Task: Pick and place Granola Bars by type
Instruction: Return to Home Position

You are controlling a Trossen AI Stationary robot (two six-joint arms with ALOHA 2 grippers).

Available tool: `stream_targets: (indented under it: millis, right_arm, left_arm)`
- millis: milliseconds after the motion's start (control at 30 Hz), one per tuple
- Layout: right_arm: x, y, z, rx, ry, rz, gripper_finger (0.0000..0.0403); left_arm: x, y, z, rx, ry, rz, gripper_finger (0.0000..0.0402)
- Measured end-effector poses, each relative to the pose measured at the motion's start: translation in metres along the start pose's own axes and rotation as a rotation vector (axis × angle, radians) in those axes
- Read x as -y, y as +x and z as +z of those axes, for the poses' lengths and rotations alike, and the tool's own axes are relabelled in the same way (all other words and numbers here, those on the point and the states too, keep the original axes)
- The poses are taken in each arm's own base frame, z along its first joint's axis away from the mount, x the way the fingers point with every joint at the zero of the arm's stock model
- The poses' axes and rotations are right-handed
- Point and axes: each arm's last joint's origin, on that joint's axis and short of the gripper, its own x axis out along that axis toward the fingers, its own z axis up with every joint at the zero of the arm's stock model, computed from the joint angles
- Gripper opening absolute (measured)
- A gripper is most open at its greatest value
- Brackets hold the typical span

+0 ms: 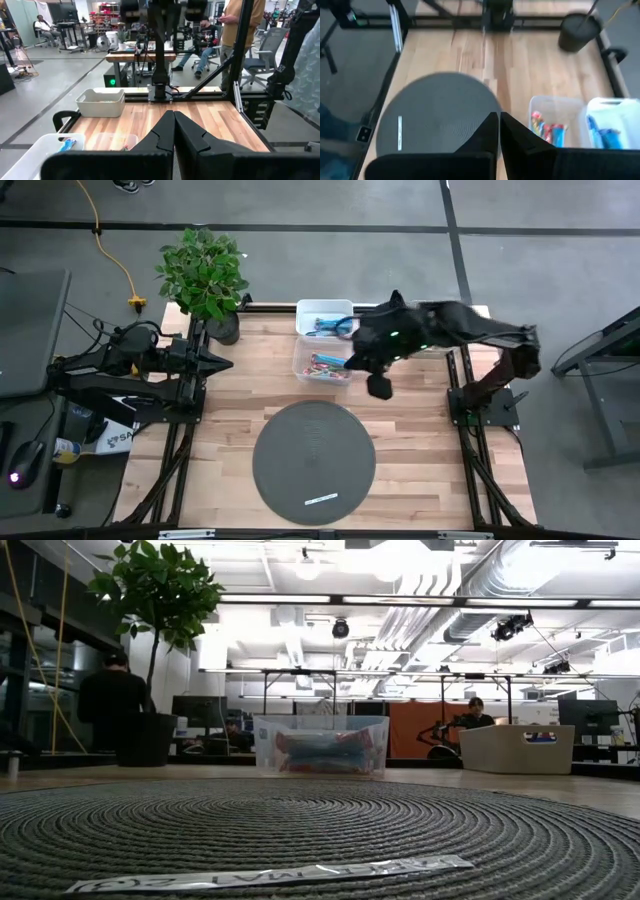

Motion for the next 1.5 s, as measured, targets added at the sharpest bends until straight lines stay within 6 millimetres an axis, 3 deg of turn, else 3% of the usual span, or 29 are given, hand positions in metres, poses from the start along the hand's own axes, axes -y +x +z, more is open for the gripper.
stream_targets:
  millis: [133, 233, 700, 933, 1167, 1500]
  right_arm:
    - [-0.002, -0.032, -0.005, 0.086, -0.027, -0.02, 0.0]
    - [-0.003, -0.047, -0.025, 0.139, -0.023, -0.021, 0.0]
    - [0.0, -0.067, -0.19, 0.427, 0.178, 0.001, 0.0]
    - [0.002, -0.063, -0.25, 0.524, 0.231, 0.029, 0.0]
    - [0.003, -0.057, -0.287, 0.583, 0.231, 0.04, 0.0]
    - [0.003, -0.059, -0.309, 0.669, 0.208, 0.061, 0.0]
  left_arm:
    - [0.0, 0.0, 0.0, 0.0, 0.0, 0.0, 0.0001]
    - [0.0, 0.0, 0.0, 0.0, 0.0, 0.0, 0.0001]
    - [0.0, 0.0, 0.0, 0.0, 0.0, 0.0, 0.0001]
    - [0.0, 0.0, 0.0, 0.0, 0.0, 0.0, 0.0001]
    - [0.0, 0.0, 0.0, 0.0, 0.0, 0.0, 0.0001]
    - [0.0, 0.0, 0.0, 0.0, 0.0, 0.0, 0.0001]
